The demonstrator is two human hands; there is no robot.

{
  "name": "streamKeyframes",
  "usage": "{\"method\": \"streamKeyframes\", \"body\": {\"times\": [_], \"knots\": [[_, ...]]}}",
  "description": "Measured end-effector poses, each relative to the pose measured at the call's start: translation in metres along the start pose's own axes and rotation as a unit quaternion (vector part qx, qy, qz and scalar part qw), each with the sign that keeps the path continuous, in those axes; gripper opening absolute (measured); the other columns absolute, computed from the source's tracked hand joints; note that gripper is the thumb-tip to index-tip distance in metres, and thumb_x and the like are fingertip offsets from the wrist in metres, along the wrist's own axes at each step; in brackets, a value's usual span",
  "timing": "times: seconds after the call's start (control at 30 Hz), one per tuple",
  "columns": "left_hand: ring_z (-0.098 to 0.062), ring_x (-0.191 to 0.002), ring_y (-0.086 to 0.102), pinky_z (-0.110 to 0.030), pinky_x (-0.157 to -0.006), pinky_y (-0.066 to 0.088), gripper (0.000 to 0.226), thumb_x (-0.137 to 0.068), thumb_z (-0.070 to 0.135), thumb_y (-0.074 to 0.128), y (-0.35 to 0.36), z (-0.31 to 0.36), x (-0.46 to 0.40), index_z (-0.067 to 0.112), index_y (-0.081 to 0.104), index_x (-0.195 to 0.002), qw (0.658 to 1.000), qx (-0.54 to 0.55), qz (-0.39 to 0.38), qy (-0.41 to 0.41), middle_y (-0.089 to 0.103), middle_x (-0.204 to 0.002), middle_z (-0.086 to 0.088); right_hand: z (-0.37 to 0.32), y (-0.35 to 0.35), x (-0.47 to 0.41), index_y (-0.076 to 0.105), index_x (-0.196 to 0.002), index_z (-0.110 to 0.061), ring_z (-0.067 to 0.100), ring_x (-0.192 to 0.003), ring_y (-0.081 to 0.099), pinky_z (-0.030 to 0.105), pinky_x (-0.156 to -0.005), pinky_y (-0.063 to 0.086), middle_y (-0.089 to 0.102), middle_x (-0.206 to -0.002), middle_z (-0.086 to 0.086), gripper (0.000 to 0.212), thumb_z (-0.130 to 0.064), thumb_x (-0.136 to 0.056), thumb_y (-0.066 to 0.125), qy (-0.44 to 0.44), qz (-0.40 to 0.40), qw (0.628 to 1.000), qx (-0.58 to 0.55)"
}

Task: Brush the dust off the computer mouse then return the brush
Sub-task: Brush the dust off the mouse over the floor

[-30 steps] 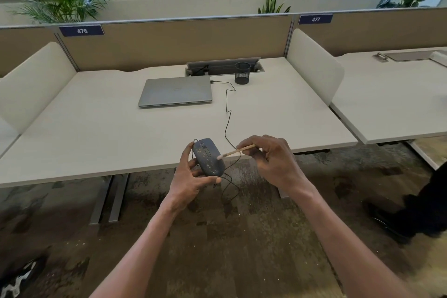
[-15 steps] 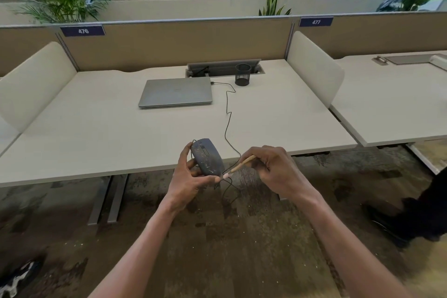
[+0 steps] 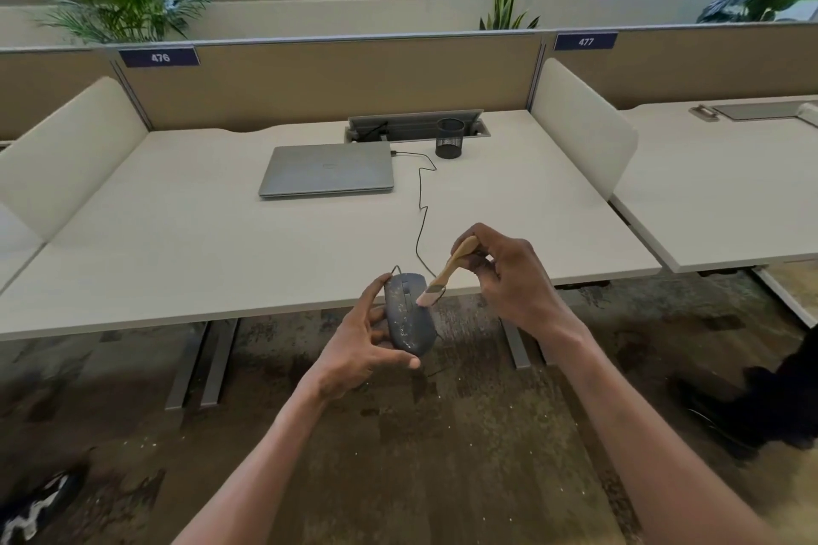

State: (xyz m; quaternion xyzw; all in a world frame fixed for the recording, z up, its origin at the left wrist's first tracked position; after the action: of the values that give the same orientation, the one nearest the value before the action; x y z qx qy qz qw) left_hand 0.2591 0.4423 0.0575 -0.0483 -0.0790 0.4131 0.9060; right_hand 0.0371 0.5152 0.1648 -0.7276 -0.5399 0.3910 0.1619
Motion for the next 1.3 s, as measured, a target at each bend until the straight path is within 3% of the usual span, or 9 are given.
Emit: {"method": "streamKeyframes", "body": {"times": [0.23, 0.4, 0.53, 0.67, 0.87, 0.97, 1.07, 1.17, 1.3], "knots": [[-0.019, -0.122, 0.066, -0.050, -0.101, 0.055, 0.128, -0.053, 0.024, 0.100, 0.006, 0.002, 0.003, 0.055, 0.023, -0.150, 0.999, -0.032, -0.037, -0.008, 0.054, -0.147, -0.004, -0.003, 0.000, -0.021, 0.060, -0.095, -0.026, 0.012, -0.088, 0.072, 0.045, -0.076, 0.060, 0.072, -0.087, -0.008, 0.035, 0.009, -0.089, 0.057, 0.001, -0.005, 1.000, 0.013], [-0.021, -0.117, 0.069, -0.054, -0.100, 0.055, 0.129, -0.055, 0.019, 0.099, 0.007, -0.001, 0.003, 0.051, 0.020, -0.153, 0.998, -0.034, -0.050, -0.010, 0.058, -0.143, -0.002, -0.002, 0.002, -0.026, 0.062, -0.095, -0.024, 0.010, -0.086, 0.070, 0.041, -0.076, 0.058, 0.070, -0.084, -0.016, 0.031, 0.006, -0.089, 0.059, 0.018, -0.001, 0.999, 0.032], [-0.020, -0.118, 0.068, -0.052, -0.098, 0.056, 0.127, -0.053, 0.022, 0.100, 0.006, 0.001, 0.002, 0.059, 0.025, -0.148, 0.998, -0.028, -0.048, -0.006, 0.057, -0.143, 0.001, -0.001, 0.004, -0.024, 0.061, -0.100, -0.023, 0.020, -0.087, 0.069, 0.039, -0.072, 0.056, 0.074, -0.091, -0.007, 0.024, 0.000, -0.093, 0.060, 0.022, 0.034, 0.997, 0.070], [-0.019, -0.120, 0.067, -0.051, -0.101, 0.055, 0.131, -0.050, 0.027, 0.101, 0.002, 0.003, -0.001, 0.052, 0.023, -0.151, 0.999, -0.019, -0.039, -0.004, 0.054, -0.145, 0.000, -0.002, 0.001, -0.024, 0.061, -0.099, -0.017, 0.024, -0.081, 0.067, 0.041, -0.069, 0.056, 0.073, -0.089, -0.001, 0.015, -0.003, -0.093, 0.062, 0.021, 0.070, 0.996, 0.053], [-0.013, -0.119, 0.067, -0.038, -0.092, 0.059, 0.127, -0.051, 0.023, 0.102, -0.001, 0.001, -0.006, 0.055, 0.027, -0.149, 0.999, 0.006, -0.042, 0.002, 0.056, -0.141, 0.004, 0.000, 0.000, -0.024, 0.060, -0.098, -0.017, 0.026, -0.070, 0.062, 0.037, -0.060, 0.050, 0.070, -0.083, 0.001, 0.011, -0.006, -0.094, 0.061, 0.046, 0.050, 0.996, 0.055], [-0.013, -0.121, 0.066, -0.037, -0.093, 0.059, 0.126, -0.053, 0.022, 0.102, -0.001, 0.000, -0.006, 0.057, 0.028, -0.148, 0.999, 0.007, -0.041, 0.004, 0.054, -0.143, 0.004, 0.004, 0.000, -0.023, 0.061, -0.100, -0.015, 0.023, -0.065, 0.056, 0.030, -0.058, 0.042, 0.069, -0.081, 0.002, 0.008, -0.008, -0.095, 0.060, 0.051, 0.069, 0.991, 0.103], [-0.015, -0.121, 0.066, -0.038, -0.093, 0.059, 0.123, -0.053, 0.021, 0.102, -0.001, 0.000, -0.007, 0.060, 0.029, -0.145, 0.999, 0.009, -0.039, 0.009, 0.055, -0.144, 0.001, 0.005, 0.001, -0.023, 0.062, -0.099, -0.014, 0.017, -0.062, 0.054, 0.028, -0.056, 0.042, 0.069, -0.082, -0.002, 0.008, -0.007, -0.095, 0.062, 0.047, 0.093, 0.991, 0.080], [-0.019, -0.120, 0.067, -0.041, -0.092, 0.060, 0.126, -0.051, 0.023, 0.103, -0.001, 0.001, -0.009, 0.059, 0.029, -0.146, 0.999, 0.013, -0.040, 0.001, 0.055, -0.144, -0.001, 0.007, 0.001, -0.025, 0.063, -0.099, -0.014, 0.026, -0.071, 0.062, 0.034, -0.059, 0.049, 0.071, -0.085, 0.002, 0.010, -0.006, -0.093, 0.064, 0.056, 0.087, 0.994, 0.029], [-0.024, -0.120, 0.068, -0.049, -0.095, 0.058, 0.128, -0.050, 0.024, 0.103, -0.003, 0.001, -0.009, 0.058, 0.028, -0.147, 0.999, 0.009, -0.043, -0.001, 0.054, -0.146, -0.005, 0.013, 0.003, -0.023, 0.063, -0.100, -0.015, 0.030, -0.072, 0.065, 0.044, -0.064, 0.056, 0.071, -0.081, 0.004, 0.010, -0.008, -0.094, 0.063, 0.061, 0.099, 0.992, 0.057]]}}
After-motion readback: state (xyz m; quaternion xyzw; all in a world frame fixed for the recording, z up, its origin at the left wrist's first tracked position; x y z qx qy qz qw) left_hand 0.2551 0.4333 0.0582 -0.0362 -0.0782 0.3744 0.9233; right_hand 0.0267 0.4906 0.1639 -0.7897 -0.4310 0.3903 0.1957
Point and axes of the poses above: each hand's wrist, its own x-axis away from the middle knuckle, its own y-axis out of the palm, z = x × y, the point moved 1 cm from there along -x, towards the middle knuckle
